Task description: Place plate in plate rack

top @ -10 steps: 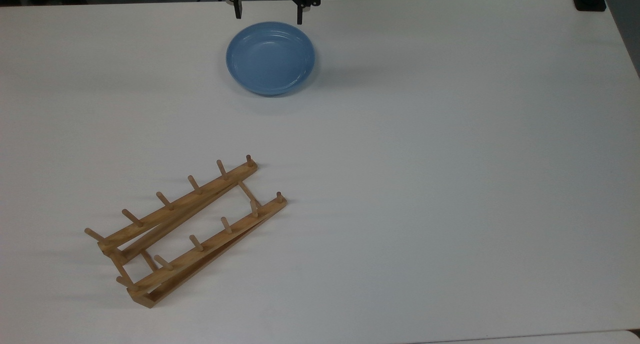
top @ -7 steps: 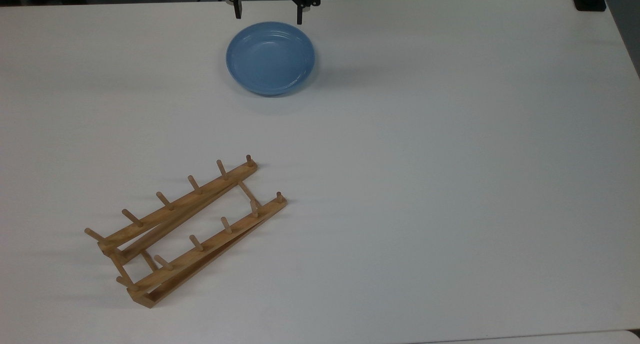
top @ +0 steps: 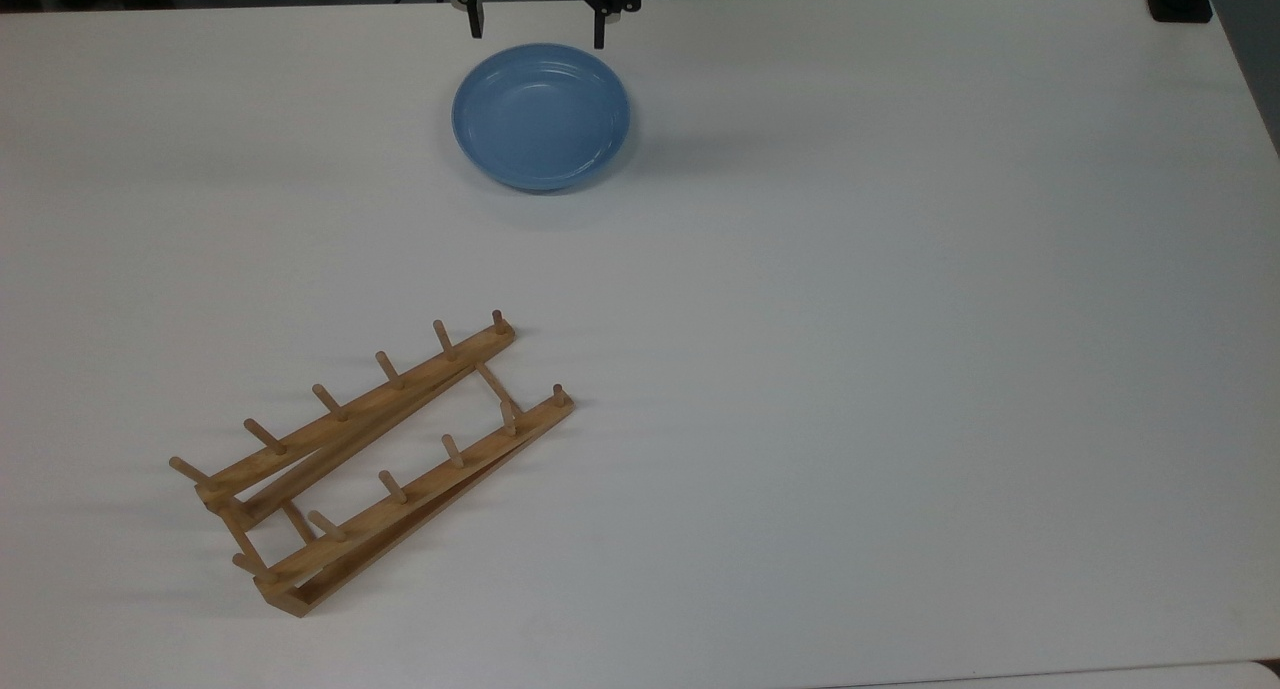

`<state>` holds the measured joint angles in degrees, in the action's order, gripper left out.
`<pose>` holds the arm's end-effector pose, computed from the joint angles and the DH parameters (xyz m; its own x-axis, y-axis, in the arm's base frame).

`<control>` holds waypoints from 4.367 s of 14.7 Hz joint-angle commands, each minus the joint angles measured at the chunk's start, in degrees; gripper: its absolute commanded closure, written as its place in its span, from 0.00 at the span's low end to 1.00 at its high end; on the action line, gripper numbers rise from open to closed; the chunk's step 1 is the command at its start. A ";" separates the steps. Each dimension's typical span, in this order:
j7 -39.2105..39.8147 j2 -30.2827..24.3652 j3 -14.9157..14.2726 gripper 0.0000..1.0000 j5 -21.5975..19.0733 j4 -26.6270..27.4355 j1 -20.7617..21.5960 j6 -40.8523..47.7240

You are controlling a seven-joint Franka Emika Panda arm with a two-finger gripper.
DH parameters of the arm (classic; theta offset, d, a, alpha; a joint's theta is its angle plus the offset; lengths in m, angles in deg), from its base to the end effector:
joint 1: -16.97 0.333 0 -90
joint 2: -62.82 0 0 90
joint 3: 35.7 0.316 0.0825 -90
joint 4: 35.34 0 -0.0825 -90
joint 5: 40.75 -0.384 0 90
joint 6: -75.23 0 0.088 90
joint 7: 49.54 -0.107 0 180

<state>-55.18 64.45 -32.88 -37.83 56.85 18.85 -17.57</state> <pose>0.5647 0.0408 0.5949 0.9998 -0.0138 -0.0129 -0.0131 -0.9986 0.0509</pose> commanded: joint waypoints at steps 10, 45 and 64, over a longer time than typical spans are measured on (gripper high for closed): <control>54.22 -0.49 -0.10 0.00 2.78 17.83 -9.96 -9.92; 52.22 9.00 0.52 1.00 7.80 23.31 -8.21 -15.40; 15.50 5.22 0.78 1.00 4.89 -0.95 -10.75 -32.06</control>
<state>-34.33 71.05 -31.59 -33.40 55.18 9.95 -41.30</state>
